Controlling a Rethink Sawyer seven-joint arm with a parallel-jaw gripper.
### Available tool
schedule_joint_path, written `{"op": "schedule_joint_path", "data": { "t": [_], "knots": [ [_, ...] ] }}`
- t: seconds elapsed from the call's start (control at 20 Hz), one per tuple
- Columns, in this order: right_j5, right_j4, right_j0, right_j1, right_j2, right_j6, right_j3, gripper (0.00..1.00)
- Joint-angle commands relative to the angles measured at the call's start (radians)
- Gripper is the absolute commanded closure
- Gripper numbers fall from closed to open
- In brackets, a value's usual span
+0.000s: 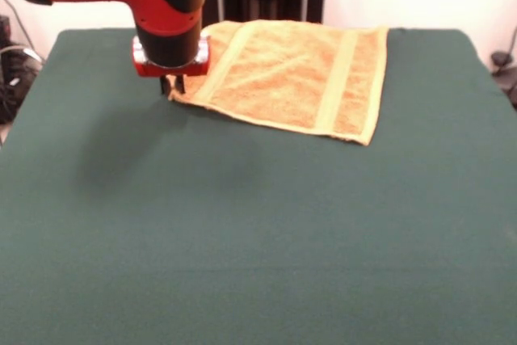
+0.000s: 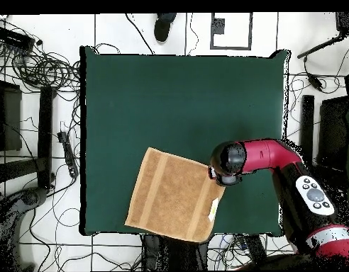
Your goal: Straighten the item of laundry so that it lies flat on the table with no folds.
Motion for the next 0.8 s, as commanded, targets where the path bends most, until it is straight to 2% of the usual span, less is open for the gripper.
{"op": "schedule_joint_path", "data": {
  "t": [0.05,0.3,0.8],
  "knots": [
    [-0.054,-0.038,0.069,-0.021,0.062,-0.174,-0.021,1.0],
    [-0.056,-0.035,0.073,-0.051,0.054,-0.161,0.008,1.0],
    [-0.06,-0.038,0.073,-0.015,0.061,-0.187,-0.019,1.0]
  ]
}}
